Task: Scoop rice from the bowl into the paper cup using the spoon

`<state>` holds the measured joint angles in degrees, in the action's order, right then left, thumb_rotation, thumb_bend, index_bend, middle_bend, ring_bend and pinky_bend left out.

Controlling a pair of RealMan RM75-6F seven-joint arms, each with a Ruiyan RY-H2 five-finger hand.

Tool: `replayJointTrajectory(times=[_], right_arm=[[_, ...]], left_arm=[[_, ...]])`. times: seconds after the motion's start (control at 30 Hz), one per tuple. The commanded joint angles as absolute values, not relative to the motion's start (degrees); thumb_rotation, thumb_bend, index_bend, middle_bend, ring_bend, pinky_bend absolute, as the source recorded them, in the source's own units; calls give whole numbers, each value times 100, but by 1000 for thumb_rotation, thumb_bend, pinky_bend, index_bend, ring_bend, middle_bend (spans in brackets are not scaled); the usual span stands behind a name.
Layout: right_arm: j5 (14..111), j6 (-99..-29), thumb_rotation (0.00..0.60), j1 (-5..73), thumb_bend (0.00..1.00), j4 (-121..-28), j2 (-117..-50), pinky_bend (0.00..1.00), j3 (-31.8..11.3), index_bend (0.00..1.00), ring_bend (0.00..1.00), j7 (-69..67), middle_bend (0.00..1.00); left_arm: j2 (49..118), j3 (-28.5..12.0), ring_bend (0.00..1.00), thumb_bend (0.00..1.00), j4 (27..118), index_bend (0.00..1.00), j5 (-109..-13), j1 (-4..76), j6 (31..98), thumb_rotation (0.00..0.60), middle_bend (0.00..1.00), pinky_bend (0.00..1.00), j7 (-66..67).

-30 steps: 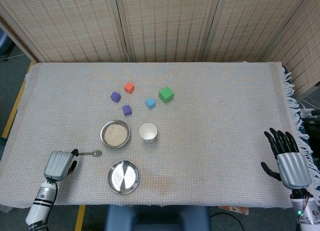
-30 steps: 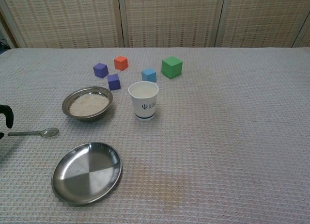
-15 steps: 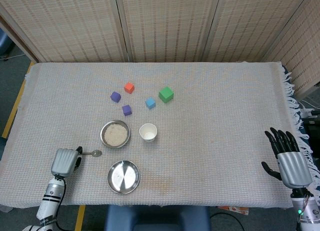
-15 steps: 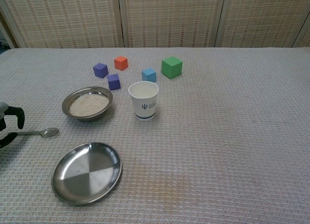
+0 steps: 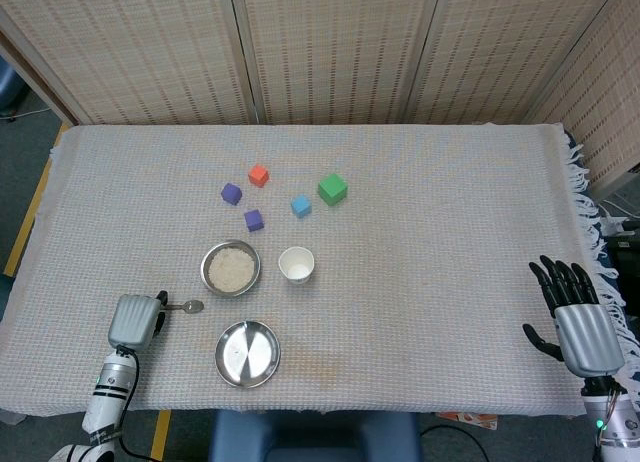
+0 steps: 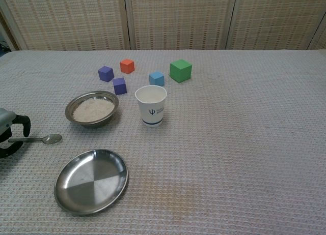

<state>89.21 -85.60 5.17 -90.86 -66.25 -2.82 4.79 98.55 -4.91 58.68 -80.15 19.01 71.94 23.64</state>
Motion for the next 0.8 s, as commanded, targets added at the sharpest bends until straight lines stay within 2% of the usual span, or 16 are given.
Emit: replayJointTrajectory(times=[0.03, 0.8], right_arm=[[8918, -8555, 600, 518, 152, -9088, -6626, 0, -281, 0, 0, 485, 0], [8873, -8511, 600, 531, 153, -9102, -6628, 0, -281, 0, 0, 514, 0]], left_arm=[[9922, -499, 1000, 410, 5744, 460, -7993, 1933, 7172, 600, 1000, 1000, 2366], [9942, -484, 1000, 410, 5670, 472, -7900, 1967, 7119, 600, 1000, 1000, 2359]])
